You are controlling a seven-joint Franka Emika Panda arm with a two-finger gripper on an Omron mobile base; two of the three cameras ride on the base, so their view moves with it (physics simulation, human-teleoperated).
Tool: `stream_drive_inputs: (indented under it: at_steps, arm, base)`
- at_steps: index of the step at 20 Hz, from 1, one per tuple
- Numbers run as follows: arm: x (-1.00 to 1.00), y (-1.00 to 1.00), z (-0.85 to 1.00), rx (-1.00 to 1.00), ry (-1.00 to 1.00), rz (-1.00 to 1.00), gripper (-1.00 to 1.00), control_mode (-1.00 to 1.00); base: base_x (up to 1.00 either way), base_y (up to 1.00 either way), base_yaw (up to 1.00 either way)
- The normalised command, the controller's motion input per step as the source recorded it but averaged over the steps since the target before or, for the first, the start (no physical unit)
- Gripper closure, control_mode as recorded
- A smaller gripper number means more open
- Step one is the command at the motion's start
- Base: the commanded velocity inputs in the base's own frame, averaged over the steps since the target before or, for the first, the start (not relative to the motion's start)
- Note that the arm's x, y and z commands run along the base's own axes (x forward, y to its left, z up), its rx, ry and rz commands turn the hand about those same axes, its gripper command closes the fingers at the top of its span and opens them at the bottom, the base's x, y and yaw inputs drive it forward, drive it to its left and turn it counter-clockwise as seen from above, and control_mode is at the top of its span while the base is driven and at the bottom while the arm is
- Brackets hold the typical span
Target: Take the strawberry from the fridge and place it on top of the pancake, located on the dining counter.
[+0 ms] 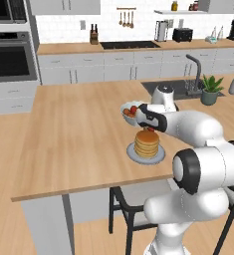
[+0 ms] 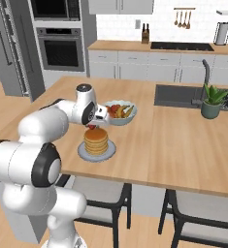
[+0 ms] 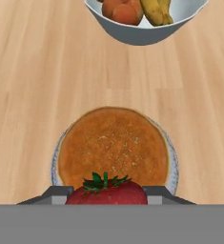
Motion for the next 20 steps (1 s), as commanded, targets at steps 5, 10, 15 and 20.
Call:
stream_drive_inputs:
  at_steps: [5,10,15,20]
  arm:
    - [0.08,0.00,-0.25,0.00,0.00,0.00,1.00,-1.00]
    - [0.01,0.00,-0.19,0.00,0.00,0.00,1.00,-1.00]
    - [0.00,0.00,-0.18,0.00,0.00,0.00,1.00,-1.00]
    - [0.00,0.00,-0.17,0.00,0.00,0.00,1.00,-1.00]
  base:
    - [0.00,0.00,0.00]
    - [0.00,0.00,0.00]
    - [0.00,0.00,0.00]
    - [0.00,0.00,0.00]
